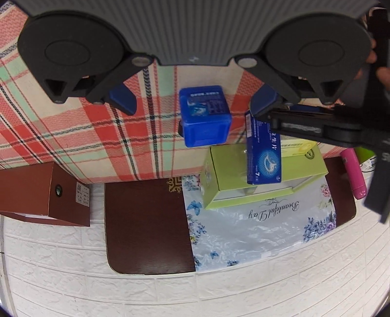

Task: Organize objects
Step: 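Grasp the olive-green small box with the left tool while the right tool grasps the blue jar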

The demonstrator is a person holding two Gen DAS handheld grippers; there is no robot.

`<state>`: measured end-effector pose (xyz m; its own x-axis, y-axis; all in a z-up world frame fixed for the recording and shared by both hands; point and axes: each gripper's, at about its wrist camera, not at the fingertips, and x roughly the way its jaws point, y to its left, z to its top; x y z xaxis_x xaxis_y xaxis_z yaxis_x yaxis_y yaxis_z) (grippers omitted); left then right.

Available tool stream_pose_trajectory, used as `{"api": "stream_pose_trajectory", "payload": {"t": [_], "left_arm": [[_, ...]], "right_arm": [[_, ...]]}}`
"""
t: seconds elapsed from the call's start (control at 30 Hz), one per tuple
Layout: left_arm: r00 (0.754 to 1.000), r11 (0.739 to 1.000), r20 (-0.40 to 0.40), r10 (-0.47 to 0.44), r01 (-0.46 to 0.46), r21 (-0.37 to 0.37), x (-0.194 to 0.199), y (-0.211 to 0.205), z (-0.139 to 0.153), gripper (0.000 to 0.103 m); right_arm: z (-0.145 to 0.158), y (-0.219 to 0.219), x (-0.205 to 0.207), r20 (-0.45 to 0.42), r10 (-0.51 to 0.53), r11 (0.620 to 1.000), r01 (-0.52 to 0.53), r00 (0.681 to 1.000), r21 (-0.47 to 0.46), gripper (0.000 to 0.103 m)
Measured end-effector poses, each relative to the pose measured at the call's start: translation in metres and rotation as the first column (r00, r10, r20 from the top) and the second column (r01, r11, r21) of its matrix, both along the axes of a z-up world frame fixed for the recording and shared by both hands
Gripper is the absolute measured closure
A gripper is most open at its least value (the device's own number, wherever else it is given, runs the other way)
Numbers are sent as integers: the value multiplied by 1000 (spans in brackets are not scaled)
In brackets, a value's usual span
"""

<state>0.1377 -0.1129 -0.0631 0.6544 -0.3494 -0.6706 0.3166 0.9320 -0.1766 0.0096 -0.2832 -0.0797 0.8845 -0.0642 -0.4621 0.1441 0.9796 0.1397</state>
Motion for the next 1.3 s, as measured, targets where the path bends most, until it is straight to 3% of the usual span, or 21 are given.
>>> {"api": "stream_pose_trajectory", "payload": {"t": [0.1,0.2,0.4,0.6,0.7,0.73,0.77,1.1,1.3], "left_arm": [[999,999,41,-19,18,27,-2,6,-5,38],[999,1000,15,-30,30,-5,-5,24,-2,38],[999,999,0,41,-41,-4,-17,60,-2,38],[1000,1000,4,31,-31,3,-26,64,-3,38],[1000,999,12,28,-29,17,-27,62,-4,38],[1000,999,13,28,-28,18,-27,62,-5,38],[1000,999,13,28,-28,17,-27,62,-4,38],[999,999,29,29,-30,34,-33,66,-5,38],[999,998,29,41,-42,35,-33,69,-5,39]], "right_arm": [[-3,-3,1,-11,-3,1000,3,1000,4,1],[-6,-4,4,-22,1,1000,-1,1000,15,3],[-5,14,18,-17,71,997,-71,997,-40,7],[-17,17,51,-90,29,997,-35,996,-65,11],[-23,14,64,-124,16,998,-24,992,-57,22],[-26,13,67,-136,9,998,-16,991,-56,39],[-28,12,69,-157,5,999,-14,988,-52,49],[-25,27,37,-191,111,993,-118,975,-29,48],[-26,32,38,-201,103,993,-112,974,-36,44]]}}
